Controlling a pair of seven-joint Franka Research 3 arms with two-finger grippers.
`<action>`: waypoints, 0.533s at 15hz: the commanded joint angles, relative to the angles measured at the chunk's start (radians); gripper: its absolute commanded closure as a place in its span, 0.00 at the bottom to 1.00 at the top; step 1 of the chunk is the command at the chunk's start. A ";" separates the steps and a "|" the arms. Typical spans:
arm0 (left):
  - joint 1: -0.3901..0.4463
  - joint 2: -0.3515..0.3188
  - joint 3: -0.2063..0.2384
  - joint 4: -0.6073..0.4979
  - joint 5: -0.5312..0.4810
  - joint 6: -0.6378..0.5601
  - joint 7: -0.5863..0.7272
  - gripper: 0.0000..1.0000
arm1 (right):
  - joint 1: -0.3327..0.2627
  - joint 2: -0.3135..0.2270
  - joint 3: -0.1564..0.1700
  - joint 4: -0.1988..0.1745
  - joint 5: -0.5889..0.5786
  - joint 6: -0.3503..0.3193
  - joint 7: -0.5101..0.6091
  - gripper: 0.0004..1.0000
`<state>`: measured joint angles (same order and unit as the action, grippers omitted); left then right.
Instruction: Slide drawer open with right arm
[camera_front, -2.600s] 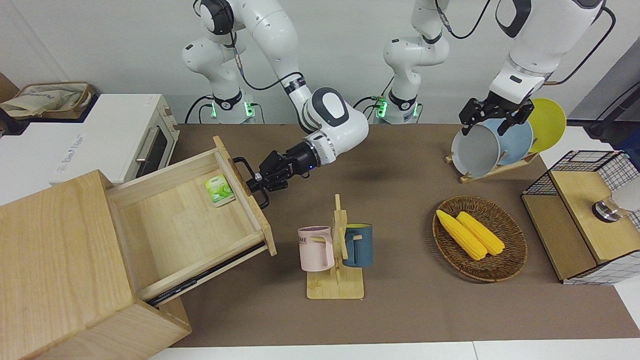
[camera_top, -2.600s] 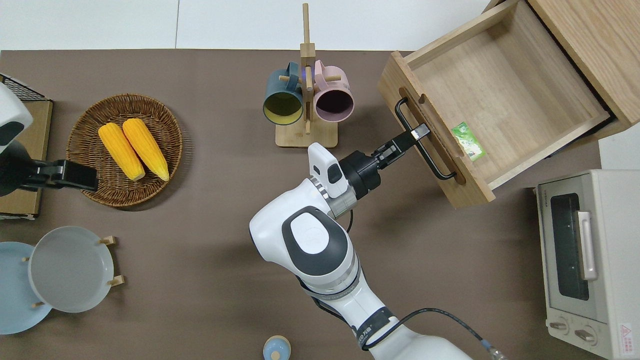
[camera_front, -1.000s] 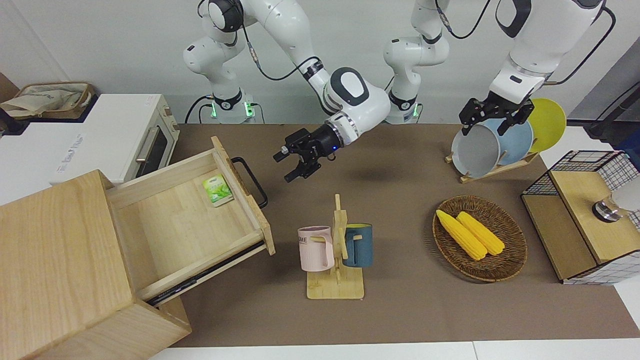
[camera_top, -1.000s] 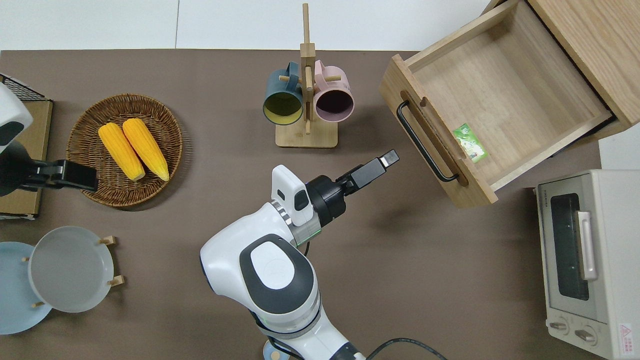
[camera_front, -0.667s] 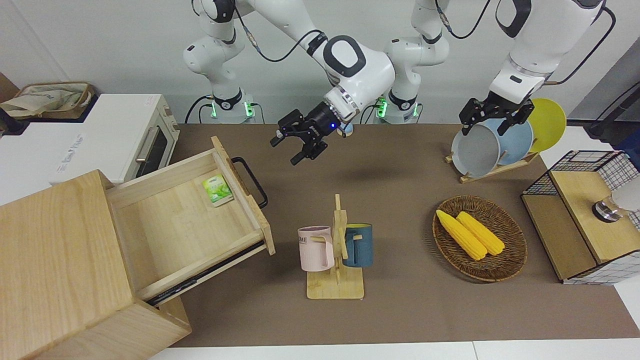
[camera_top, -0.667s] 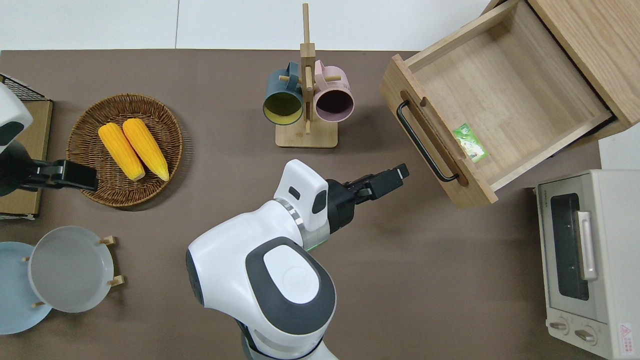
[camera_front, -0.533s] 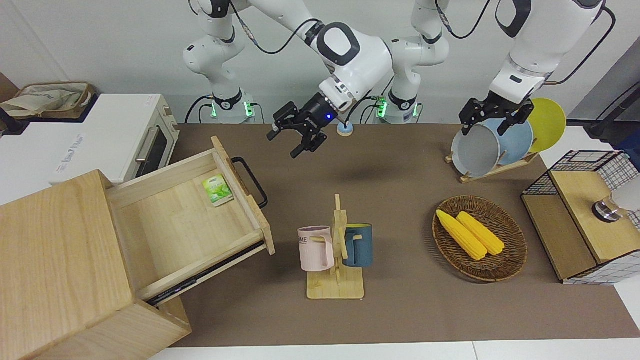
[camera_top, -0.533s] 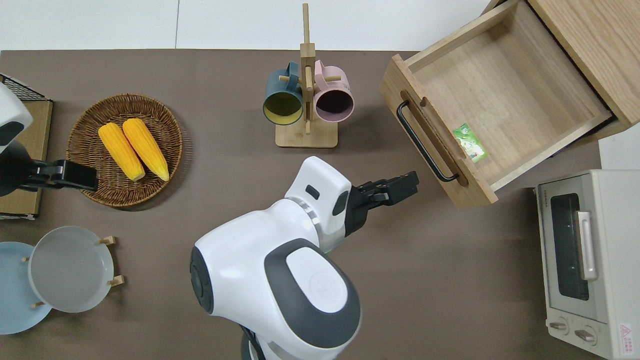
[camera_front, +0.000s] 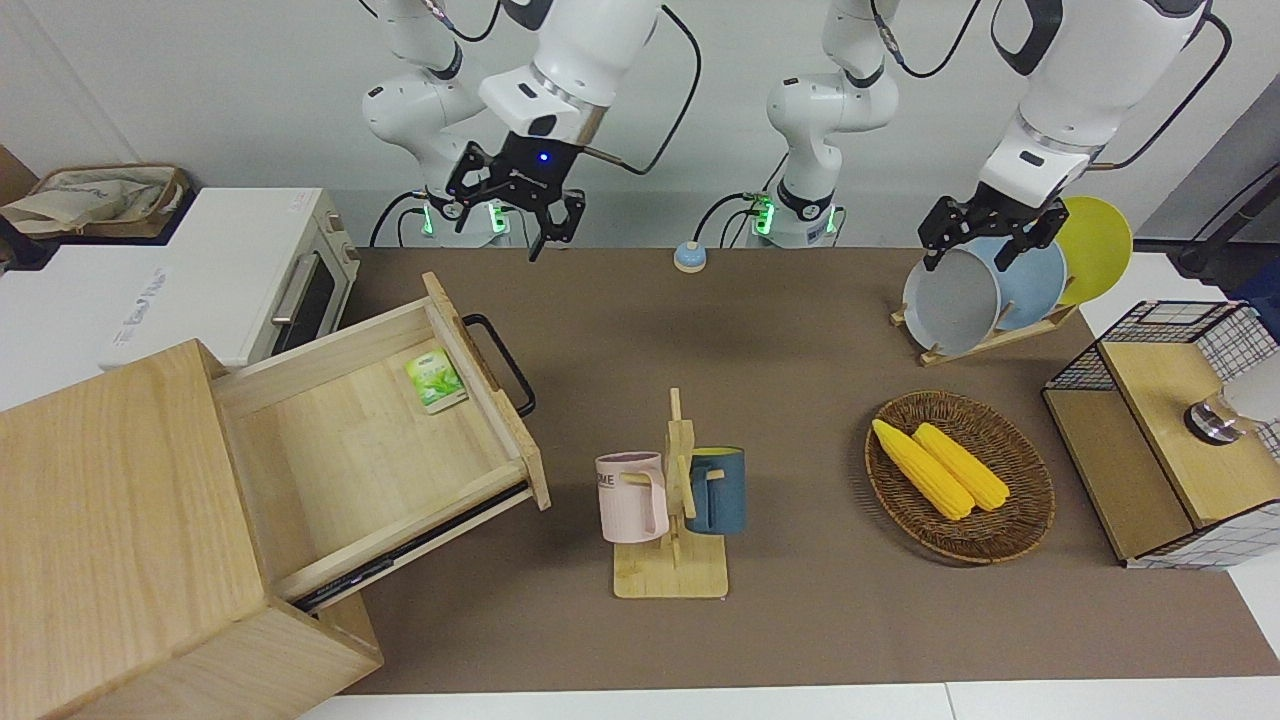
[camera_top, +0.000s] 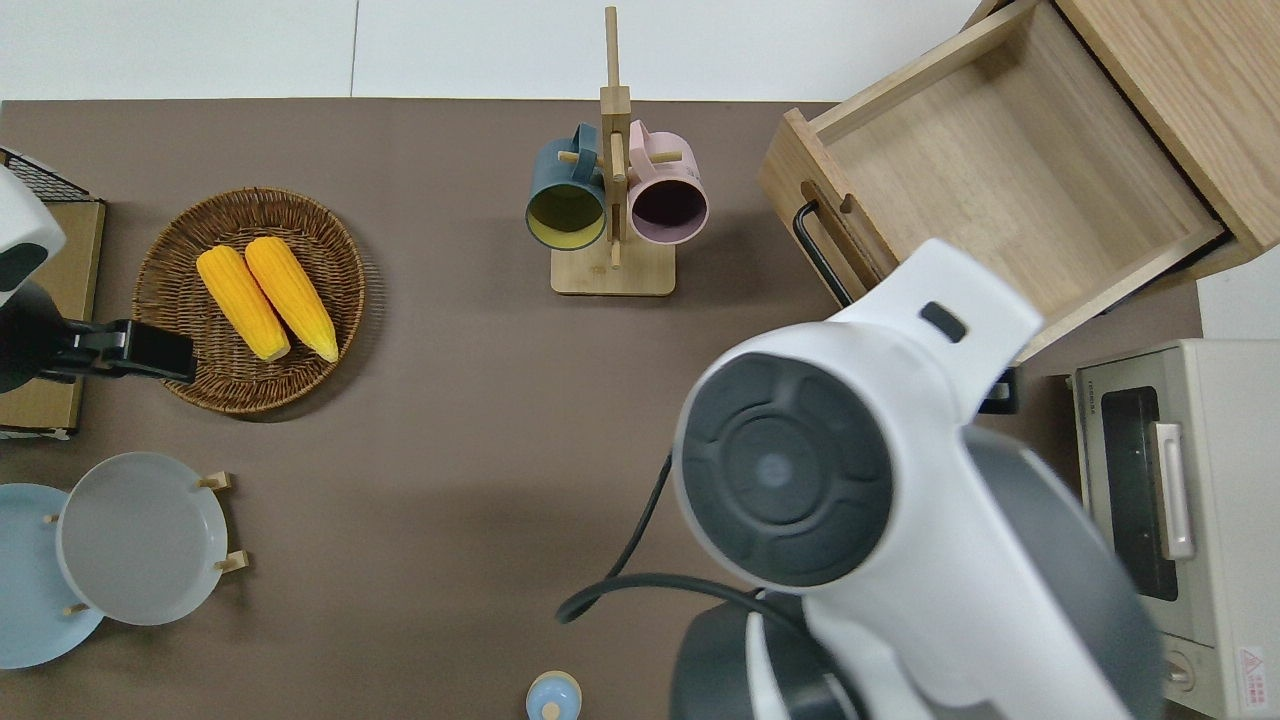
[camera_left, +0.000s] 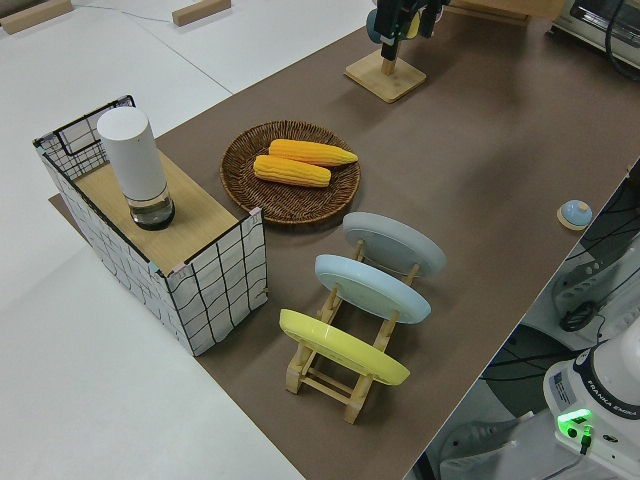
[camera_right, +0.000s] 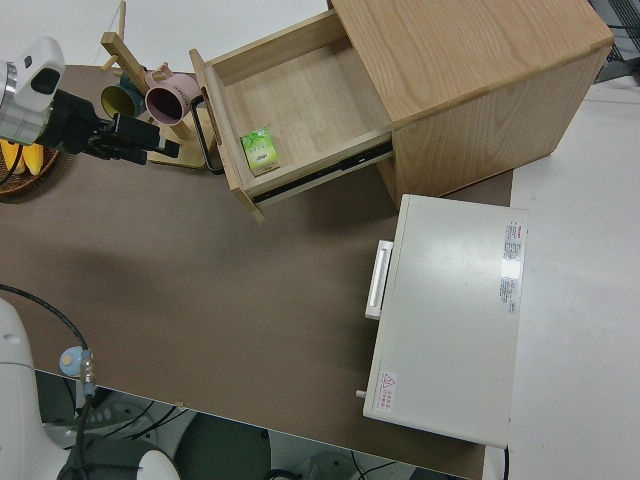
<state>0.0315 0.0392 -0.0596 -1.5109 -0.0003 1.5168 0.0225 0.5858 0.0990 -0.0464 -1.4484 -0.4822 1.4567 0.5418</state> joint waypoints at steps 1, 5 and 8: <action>0.004 0.013 -0.006 0.026 0.017 -0.020 0.010 0.01 | -0.156 -0.056 0.031 -0.023 0.154 0.039 -0.094 0.01; 0.004 0.011 -0.006 0.026 0.017 -0.020 0.010 0.01 | -0.335 -0.073 0.059 -0.023 0.298 0.077 -0.251 0.01; 0.004 0.011 -0.006 0.026 0.017 -0.020 0.010 0.01 | -0.466 -0.070 0.095 -0.023 0.407 0.103 -0.354 0.01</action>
<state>0.0314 0.0392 -0.0596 -1.5109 -0.0003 1.5168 0.0225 0.2495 0.0440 0.0000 -1.4488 -0.1803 1.5153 0.2881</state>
